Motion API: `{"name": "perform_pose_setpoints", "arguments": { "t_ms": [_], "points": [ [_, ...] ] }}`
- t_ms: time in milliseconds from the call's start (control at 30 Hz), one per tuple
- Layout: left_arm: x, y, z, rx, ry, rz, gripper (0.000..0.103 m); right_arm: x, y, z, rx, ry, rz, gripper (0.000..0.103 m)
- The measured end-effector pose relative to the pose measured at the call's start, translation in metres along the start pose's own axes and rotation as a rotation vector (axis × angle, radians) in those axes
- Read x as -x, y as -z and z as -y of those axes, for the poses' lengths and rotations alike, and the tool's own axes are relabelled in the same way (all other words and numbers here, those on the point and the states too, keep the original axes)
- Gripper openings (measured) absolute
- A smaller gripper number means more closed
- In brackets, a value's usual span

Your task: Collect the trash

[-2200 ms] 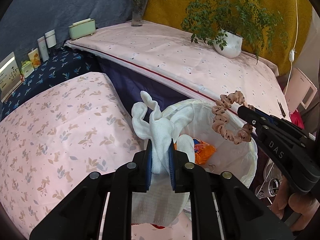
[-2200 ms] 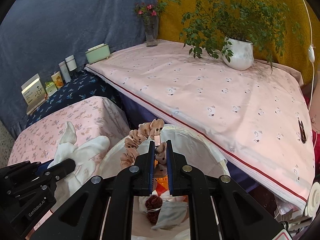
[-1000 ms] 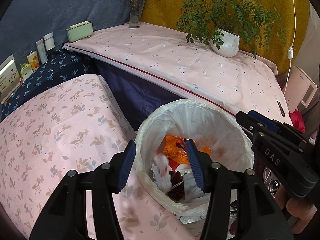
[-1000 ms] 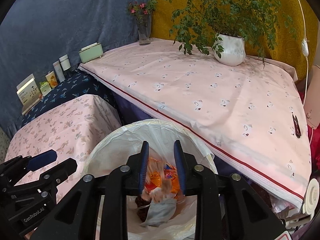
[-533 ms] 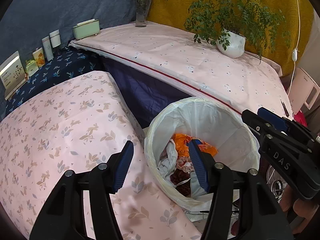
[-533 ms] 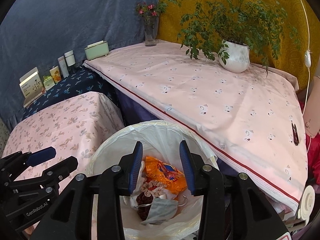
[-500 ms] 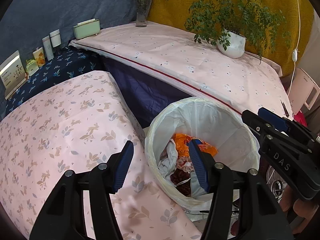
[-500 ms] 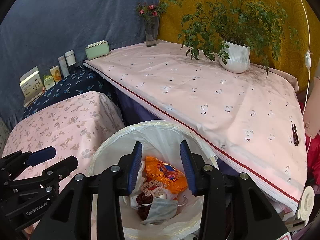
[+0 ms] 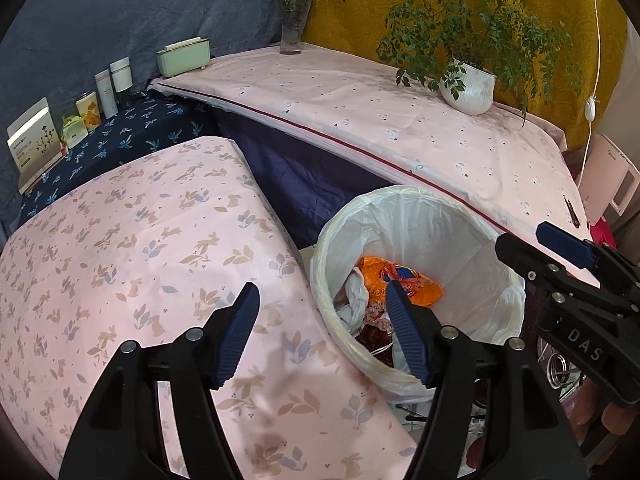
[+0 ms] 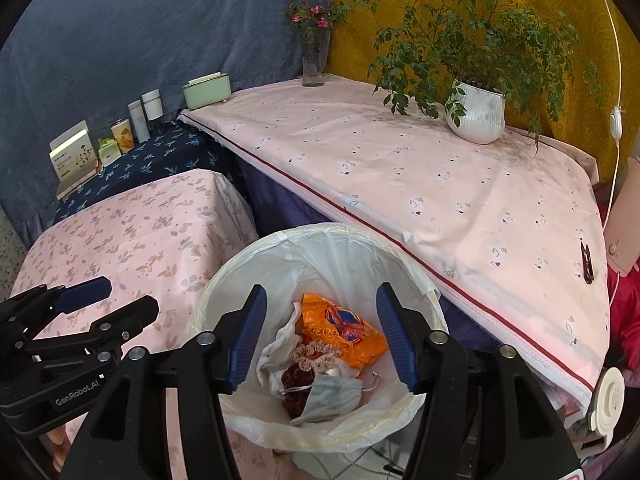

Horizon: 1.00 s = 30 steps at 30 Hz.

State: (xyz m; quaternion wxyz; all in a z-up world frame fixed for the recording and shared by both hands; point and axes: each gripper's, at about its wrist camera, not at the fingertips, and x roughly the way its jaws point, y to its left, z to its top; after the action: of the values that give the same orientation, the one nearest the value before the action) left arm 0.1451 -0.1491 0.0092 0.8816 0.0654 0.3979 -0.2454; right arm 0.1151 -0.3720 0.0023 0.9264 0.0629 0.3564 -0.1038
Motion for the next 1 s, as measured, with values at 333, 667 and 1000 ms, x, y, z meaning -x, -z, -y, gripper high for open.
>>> {"name": "perform_pose_setpoints", "arguments": {
  "t_ms": [333, 667, 1000],
  "points": [
    [0.006, 0.028, -0.013, 0.031, -0.034, -0.019, 0.079, 0.017, 0.023, -0.004, 0.011, 0.014, -0.025, 0.075],
    [0.013, 0.049, -0.023, 0.058, -0.107, -0.03, 0.093, 0.029, 0.049, -0.01, 0.026, 0.039, -0.05, 0.085],
    [0.035, 0.054, -0.031, 0.12, -0.138, -0.03, 0.095, 0.039, 0.055, -0.016, 0.029, 0.045, -0.067, 0.09]
  ]
}}
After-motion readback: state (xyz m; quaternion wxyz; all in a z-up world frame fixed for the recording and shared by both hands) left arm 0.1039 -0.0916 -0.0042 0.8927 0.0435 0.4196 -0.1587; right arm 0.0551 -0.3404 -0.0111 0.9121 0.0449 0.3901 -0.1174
